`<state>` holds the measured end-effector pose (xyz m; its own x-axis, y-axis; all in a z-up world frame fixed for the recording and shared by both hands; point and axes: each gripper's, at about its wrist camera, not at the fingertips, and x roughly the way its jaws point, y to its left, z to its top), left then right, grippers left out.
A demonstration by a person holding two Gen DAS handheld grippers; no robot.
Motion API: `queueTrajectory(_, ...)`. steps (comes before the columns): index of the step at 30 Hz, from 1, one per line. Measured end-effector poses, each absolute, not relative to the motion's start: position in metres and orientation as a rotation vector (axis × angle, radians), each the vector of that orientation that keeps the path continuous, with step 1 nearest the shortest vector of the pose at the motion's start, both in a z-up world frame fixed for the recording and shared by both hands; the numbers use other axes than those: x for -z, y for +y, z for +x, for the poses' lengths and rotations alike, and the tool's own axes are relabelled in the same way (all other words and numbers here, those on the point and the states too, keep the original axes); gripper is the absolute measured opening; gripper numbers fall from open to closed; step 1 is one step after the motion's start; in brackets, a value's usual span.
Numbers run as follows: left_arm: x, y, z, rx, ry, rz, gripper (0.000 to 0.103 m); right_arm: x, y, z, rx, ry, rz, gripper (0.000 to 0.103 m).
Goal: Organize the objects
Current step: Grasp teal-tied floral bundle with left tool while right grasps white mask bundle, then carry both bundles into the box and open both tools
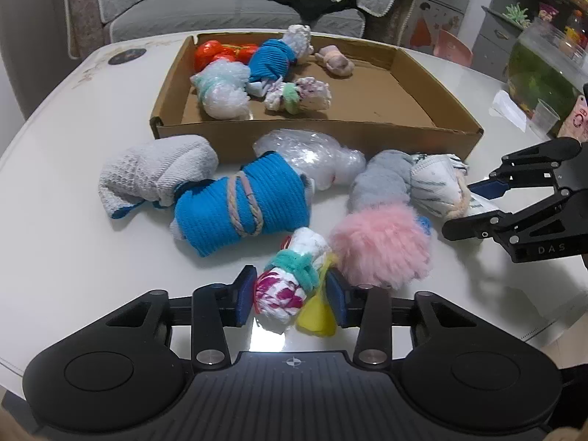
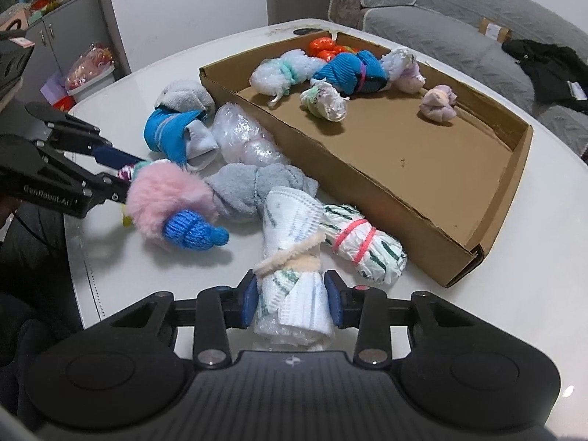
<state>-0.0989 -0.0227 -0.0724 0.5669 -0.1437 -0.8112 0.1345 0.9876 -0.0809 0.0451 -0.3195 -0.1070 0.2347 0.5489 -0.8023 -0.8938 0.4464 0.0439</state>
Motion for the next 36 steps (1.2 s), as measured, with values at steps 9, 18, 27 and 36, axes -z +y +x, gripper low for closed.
queueTrajectory(9,0.057,-0.01,-0.105,0.161,0.983,-0.023,0.04,0.08,-0.333,0.04,-1.081,0.831,-0.447,0.034)
queueTrajectory(18,0.022,0.005,-0.1,0.145,0.939,-0.017,0.035,0.05,-0.341,0.051,-1.067,0.775,-0.444,0.034)
queueTrajectory(27,0.041,0.018,-0.091,0.11,0.978,-0.046,0.036,0.055,-0.339,0.057,-1.077,0.778,-0.426,0.034)
queueTrajectory(36,0.051,0.034,-0.108,0.054,0.976,-0.027,0.055,0.066,-0.336,0.053,-1.093,0.814,-0.419,0.034)
